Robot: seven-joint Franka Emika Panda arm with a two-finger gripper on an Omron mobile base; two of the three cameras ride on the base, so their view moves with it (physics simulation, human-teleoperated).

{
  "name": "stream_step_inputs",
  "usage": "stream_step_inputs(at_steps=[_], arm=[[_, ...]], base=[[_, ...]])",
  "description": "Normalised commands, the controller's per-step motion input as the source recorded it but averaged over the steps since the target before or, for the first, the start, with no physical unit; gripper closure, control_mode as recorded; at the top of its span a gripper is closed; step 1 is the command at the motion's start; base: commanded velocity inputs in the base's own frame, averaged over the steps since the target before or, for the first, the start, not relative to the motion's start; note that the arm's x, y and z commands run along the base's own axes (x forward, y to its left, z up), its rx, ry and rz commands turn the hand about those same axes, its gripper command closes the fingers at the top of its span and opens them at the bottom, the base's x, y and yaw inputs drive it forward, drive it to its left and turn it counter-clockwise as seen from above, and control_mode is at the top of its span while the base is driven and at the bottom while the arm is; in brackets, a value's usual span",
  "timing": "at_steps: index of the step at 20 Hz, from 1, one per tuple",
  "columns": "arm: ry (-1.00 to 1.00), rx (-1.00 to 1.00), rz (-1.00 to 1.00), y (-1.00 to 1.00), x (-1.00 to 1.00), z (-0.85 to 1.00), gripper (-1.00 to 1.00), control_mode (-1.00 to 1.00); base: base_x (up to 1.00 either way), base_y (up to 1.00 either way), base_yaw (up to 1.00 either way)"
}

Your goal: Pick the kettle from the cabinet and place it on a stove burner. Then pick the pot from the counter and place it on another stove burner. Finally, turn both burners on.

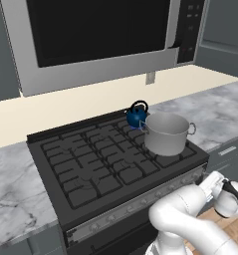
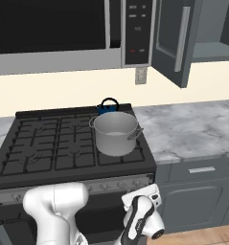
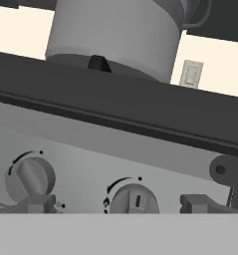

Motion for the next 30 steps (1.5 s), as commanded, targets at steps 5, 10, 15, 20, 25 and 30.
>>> stream_step_inputs(at_steps=[5,10,15,20,25,30], arm=[[0.03,0.12,0.0,-0.05,0.03,-0.01,-1.0,-1.0],[0.0,0.02,0.0,-0.03,0.03,-0.11,-1.0,-1.0],[0.0,0.01,0.0,0.0,0.16,-0.16,-1.0,-1.0],[0.0,0.05,0.0,-0.09,0.13,-0.01,-1.0,-1.0],[0.0,0.03,0.0,-0.04,0.1,-0.01,-1.0,-1.0],[0.0,0.0,0.0,0.07,0.19,0.0,1.0,-1.0]], base=[[0.0,0.0,0.0],[0.0,0.0,0.0],[0.0,0.0,0.0],[0.0,0.0,0.0],[0.0,0.0,0.0],[0.0,0.0,0.0]])
